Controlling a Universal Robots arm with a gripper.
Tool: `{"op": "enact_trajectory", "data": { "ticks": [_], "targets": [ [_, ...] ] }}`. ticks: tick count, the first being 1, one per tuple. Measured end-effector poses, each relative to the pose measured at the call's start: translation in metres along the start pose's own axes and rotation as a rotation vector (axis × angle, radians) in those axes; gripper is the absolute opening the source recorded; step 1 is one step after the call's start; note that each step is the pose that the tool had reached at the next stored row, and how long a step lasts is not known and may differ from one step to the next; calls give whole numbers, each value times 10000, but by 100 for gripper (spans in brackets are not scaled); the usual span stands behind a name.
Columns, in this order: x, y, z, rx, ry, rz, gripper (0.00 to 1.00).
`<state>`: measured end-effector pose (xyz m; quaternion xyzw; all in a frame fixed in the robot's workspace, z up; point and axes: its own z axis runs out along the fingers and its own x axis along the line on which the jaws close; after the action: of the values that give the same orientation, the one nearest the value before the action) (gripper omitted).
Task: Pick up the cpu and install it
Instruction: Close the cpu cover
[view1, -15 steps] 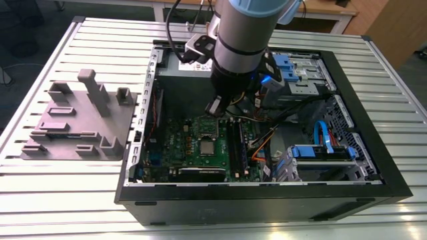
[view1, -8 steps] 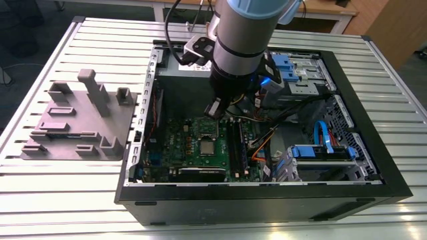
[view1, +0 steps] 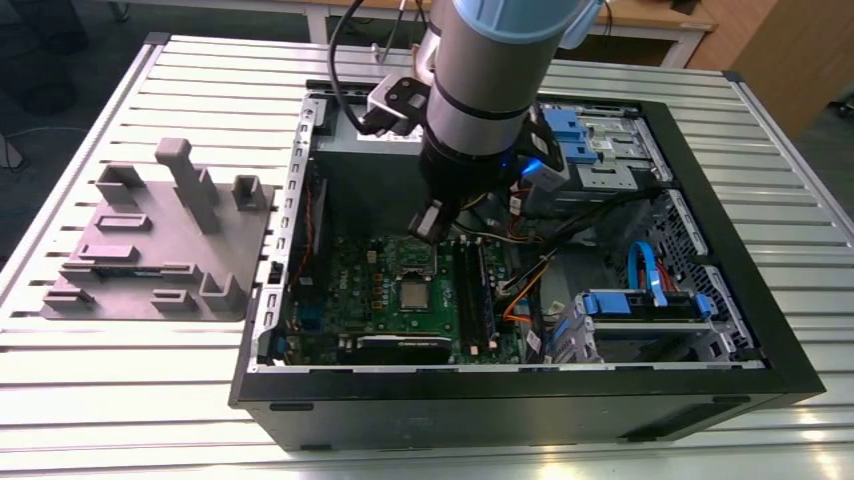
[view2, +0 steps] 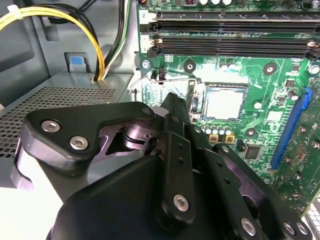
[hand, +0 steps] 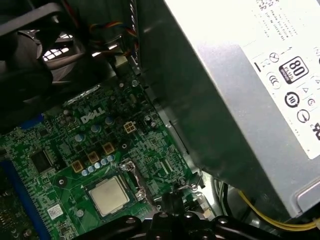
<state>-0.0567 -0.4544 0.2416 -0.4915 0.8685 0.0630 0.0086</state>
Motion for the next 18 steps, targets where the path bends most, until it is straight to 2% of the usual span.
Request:
{"op": "enact_trajectory", "data": {
  "ticks": [18],
  "targets": [
    [69, -42, -10, 0, 0, 0, 10]
  ]
}}
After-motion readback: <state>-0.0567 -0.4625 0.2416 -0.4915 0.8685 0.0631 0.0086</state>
